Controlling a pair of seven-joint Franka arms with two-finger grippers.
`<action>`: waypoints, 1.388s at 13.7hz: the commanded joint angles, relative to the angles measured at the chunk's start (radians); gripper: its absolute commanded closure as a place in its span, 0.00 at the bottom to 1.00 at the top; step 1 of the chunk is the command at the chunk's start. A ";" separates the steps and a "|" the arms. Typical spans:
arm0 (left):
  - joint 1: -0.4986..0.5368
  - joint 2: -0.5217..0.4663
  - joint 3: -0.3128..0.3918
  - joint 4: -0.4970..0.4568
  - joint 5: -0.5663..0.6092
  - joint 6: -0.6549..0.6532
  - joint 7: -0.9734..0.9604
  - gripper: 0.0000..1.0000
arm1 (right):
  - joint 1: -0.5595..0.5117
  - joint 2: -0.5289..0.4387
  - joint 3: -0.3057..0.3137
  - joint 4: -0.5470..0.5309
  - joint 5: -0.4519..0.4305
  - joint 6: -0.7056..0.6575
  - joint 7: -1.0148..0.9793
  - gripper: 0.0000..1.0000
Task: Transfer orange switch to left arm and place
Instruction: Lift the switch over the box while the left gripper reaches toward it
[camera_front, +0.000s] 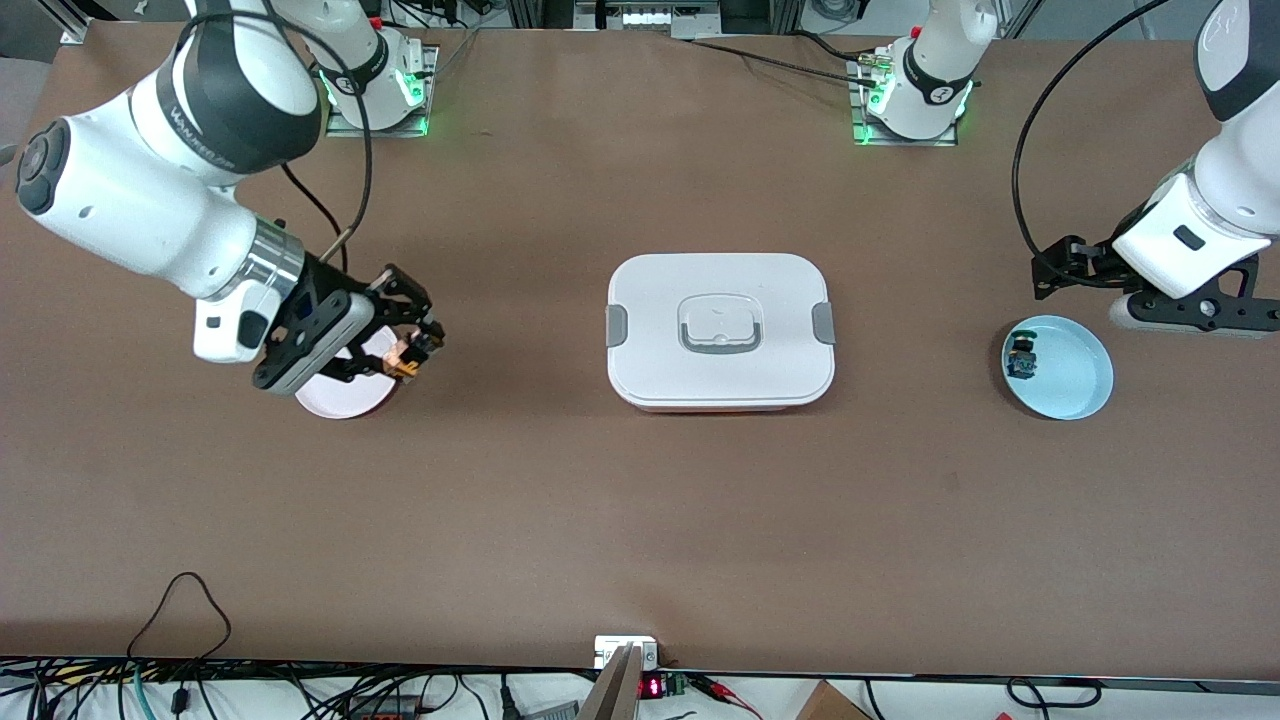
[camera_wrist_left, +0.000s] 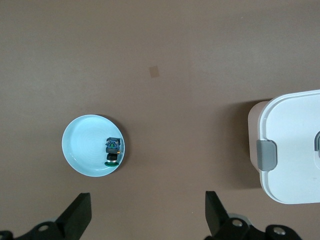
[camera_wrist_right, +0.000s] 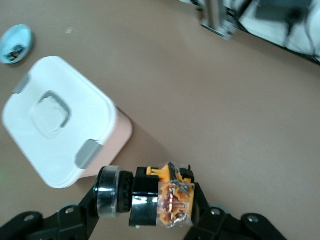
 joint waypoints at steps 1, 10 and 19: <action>-0.006 0.013 -0.003 0.025 -0.047 -0.054 0.001 0.00 | -0.009 -0.002 0.015 0.012 0.163 0.000 -0.207 1.00; 0.088 0.082 0.000 0.022 -0.557 -0.209 0.010 0.00 | 0.031 0.012 0.017 -0.041 0.785 -0.053 -0.977 1.00; 0.074 0.094 -0.035 -0.233 -1.327 -0.097 0.167 0.00 | 0.152 0.118 0.017 -0.040 1.270 -0.156 -1.264 1.00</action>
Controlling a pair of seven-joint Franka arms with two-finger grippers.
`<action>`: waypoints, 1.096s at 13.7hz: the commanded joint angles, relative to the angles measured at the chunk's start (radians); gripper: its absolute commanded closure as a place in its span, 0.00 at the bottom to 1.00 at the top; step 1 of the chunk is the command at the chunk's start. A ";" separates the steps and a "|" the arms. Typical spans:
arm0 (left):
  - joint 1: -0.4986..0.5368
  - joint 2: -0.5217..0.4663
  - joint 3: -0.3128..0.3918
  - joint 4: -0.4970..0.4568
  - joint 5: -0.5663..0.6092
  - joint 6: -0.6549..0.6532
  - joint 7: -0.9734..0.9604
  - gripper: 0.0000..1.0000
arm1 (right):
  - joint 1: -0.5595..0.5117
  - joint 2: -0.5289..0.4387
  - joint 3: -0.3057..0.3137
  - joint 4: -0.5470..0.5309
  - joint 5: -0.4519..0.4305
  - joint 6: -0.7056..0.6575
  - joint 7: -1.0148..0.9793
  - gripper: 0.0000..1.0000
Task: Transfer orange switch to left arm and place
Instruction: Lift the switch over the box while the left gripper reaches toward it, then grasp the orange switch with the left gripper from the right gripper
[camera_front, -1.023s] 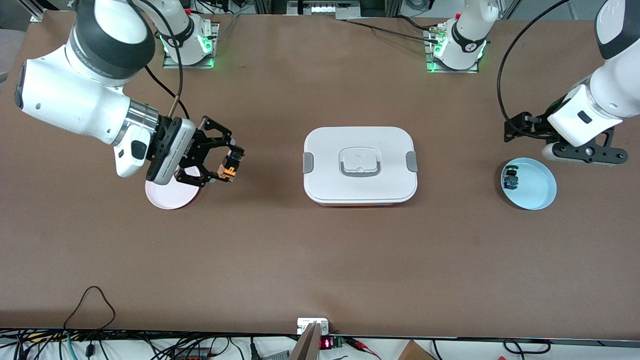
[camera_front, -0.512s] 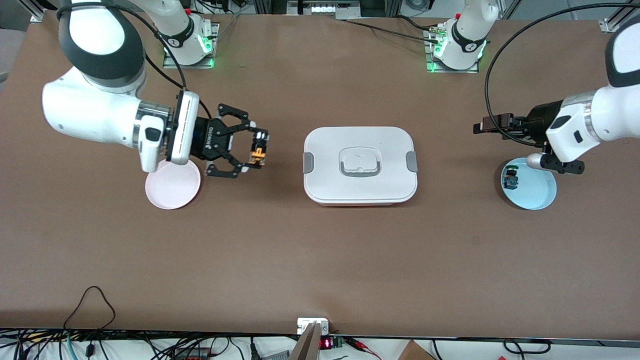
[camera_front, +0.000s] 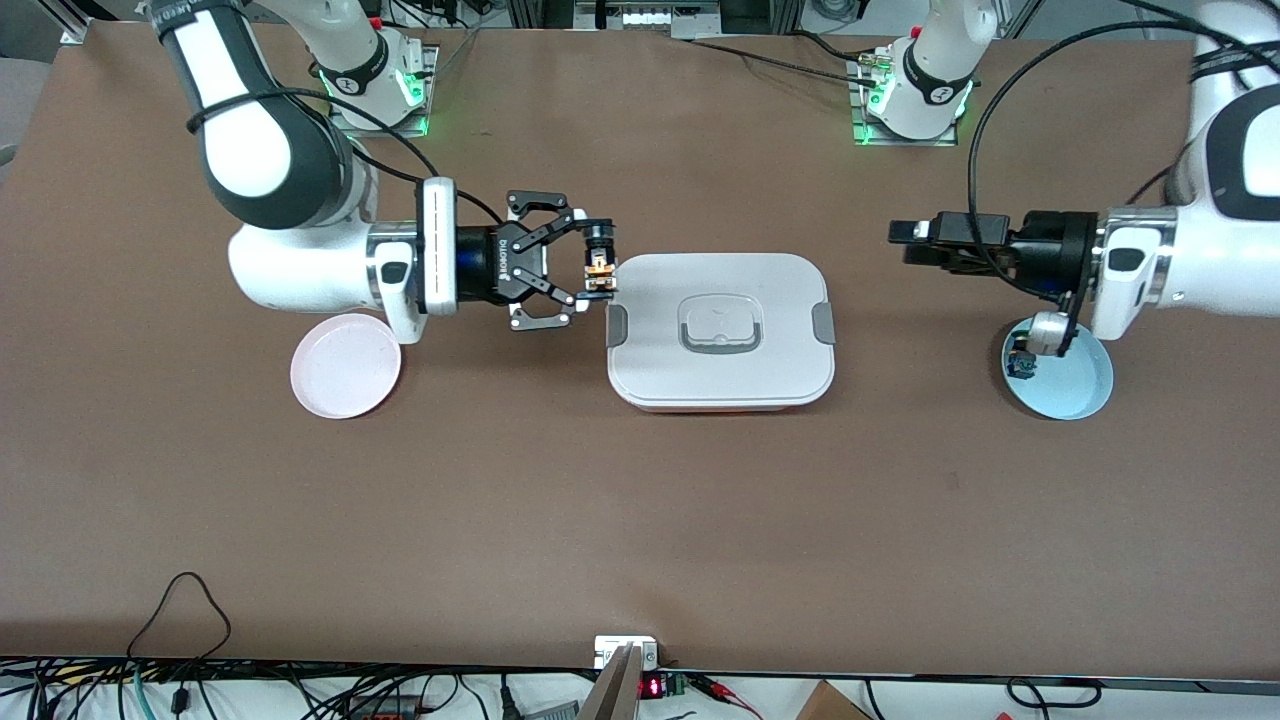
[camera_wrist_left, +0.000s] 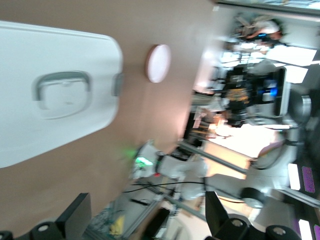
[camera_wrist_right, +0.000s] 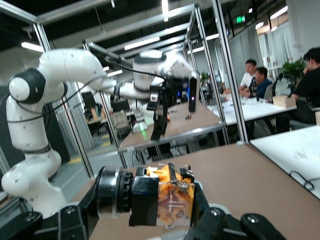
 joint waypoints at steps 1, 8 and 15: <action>-0.014 -0.020 -0.060 -0.115 -0.191 0.140 0.123 0.00 | 0.035 0.005 -0.003 0.012 0.077 0.004 -0.040 1.00; -0.016 -0.026 -0.272 -0.154 -0.385 0.451 0.136 0.00 | 0.116 0.017 -0.003 0.015 0.114 0.133 -0.100 1.00; -0.052 -0.014 -0.329 -0.164 -0.484 0.567 0.123 0.00 | 0.148 0.022 -0.003 0.020 0.114 0.174 -0.109 1.00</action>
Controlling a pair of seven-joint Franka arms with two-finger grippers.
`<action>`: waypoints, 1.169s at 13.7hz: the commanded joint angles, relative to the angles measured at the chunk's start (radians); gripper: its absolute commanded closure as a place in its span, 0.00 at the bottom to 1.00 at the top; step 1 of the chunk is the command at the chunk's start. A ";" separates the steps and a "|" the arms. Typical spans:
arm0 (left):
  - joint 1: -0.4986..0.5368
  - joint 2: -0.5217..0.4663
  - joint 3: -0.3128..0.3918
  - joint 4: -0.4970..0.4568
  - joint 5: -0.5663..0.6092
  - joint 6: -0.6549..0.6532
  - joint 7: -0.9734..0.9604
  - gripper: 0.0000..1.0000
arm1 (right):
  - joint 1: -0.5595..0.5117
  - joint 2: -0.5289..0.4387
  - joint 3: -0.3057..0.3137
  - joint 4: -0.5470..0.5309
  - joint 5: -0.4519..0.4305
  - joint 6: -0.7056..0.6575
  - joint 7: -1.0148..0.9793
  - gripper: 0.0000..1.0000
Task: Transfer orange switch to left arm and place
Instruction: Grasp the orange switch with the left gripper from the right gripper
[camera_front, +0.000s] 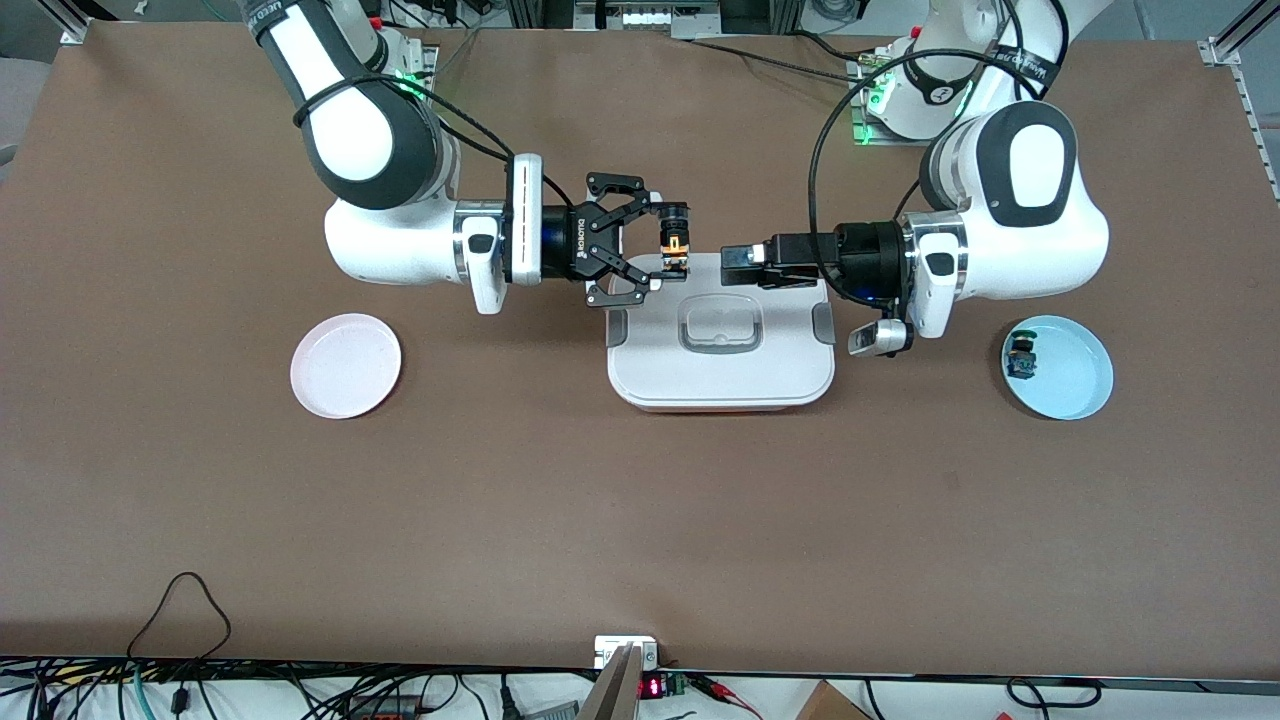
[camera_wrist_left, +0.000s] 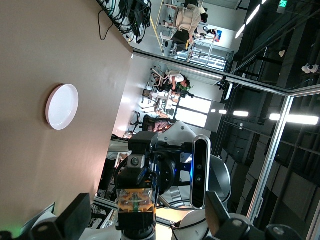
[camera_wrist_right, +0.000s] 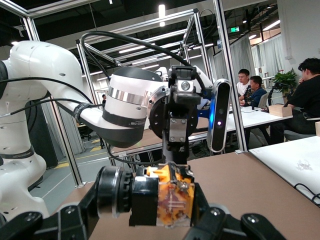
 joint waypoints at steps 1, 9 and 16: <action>-0.021 -0.016 -0.020 -0.022 -0.036 0.045 -0.002 0.00 | 0.014 0.008 -0.003 0.018 0.024 0.018 -0.036 1.00; -0.022 -0.018 -0.055 -0.042 -0.038 0.047 0.004 0.41 | 0.014 0.008 -0.003 0.017 0.027 0.019 -0.053 1.00; -0.021 -0.018 -0.067 -0.040 -0.076 0.047 0.015 0.73 | 0.014 0.008 -0.003 0.017 0.028 0.018 -0.053 1.00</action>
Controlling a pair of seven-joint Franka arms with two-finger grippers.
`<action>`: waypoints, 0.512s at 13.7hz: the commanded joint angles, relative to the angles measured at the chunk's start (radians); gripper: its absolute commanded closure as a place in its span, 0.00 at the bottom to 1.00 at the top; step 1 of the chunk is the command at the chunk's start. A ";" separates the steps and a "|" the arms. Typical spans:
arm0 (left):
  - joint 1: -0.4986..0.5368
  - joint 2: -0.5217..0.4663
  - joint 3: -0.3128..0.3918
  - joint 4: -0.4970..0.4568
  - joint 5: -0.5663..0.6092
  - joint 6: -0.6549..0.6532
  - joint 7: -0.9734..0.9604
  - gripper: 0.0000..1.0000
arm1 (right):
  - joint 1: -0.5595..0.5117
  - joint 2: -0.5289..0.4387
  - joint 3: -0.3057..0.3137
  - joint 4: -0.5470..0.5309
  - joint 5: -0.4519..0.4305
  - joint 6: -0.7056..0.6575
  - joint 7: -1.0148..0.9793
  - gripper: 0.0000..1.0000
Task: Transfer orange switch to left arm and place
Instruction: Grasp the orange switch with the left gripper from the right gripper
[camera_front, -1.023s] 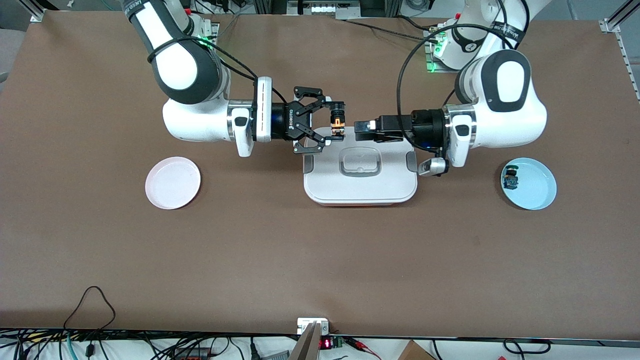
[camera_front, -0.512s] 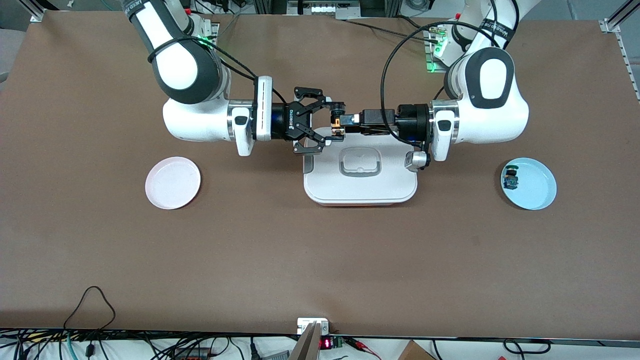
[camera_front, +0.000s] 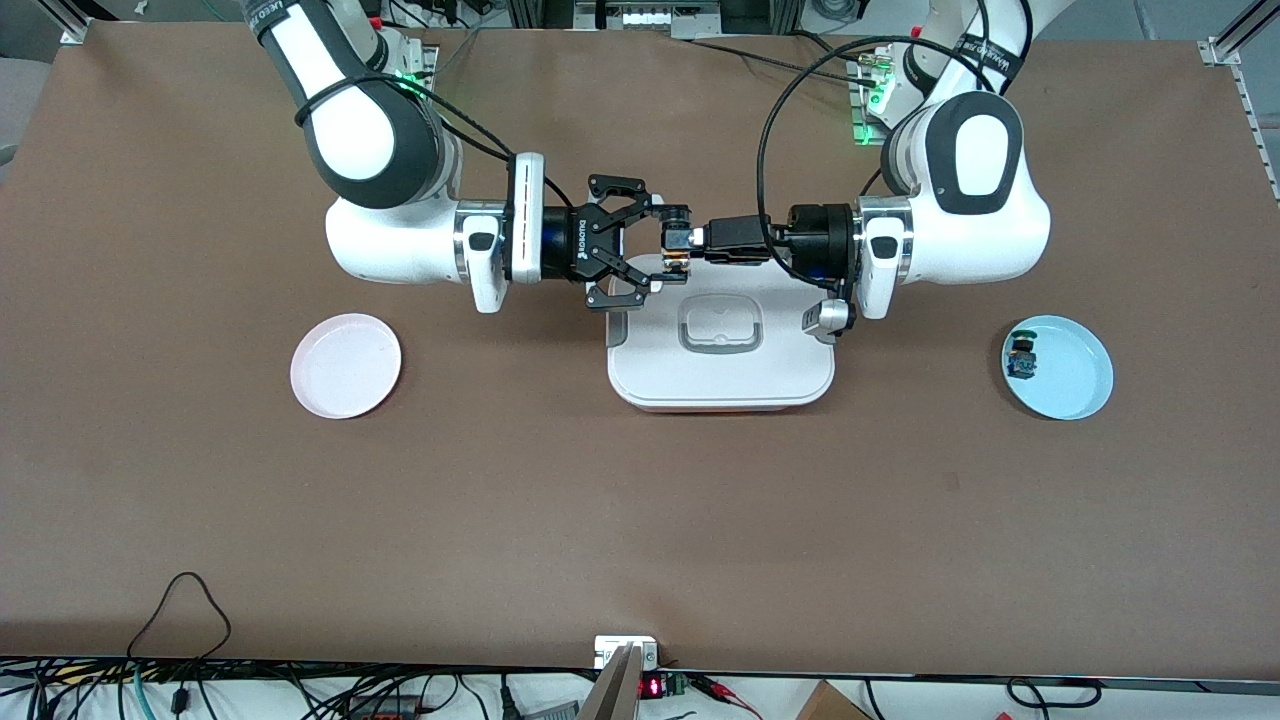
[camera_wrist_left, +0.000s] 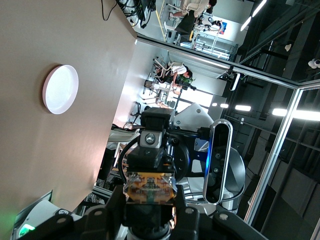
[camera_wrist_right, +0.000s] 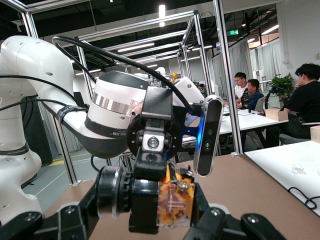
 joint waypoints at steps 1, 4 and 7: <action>0.000 -0.017 -0.010 -0.009 -0.041 0.010 0.022 0.74 | 0.010 0.007 -0.001 0.014 0.021 0.009 -0.014 0.87; 0.003 -0.016 -0.010 -0.009 -0.033 0.009 0.030 0.74 | 0.007 0.000 -0.001 0.011 0.023 0.009 0.020 0.00; 0.009 -0.016 -0.006 -0.003 -0.029 0.007 0.030 0.74 | -0.001 -0.005 -0.001 0.008 0.023 0.004 0.021 0.00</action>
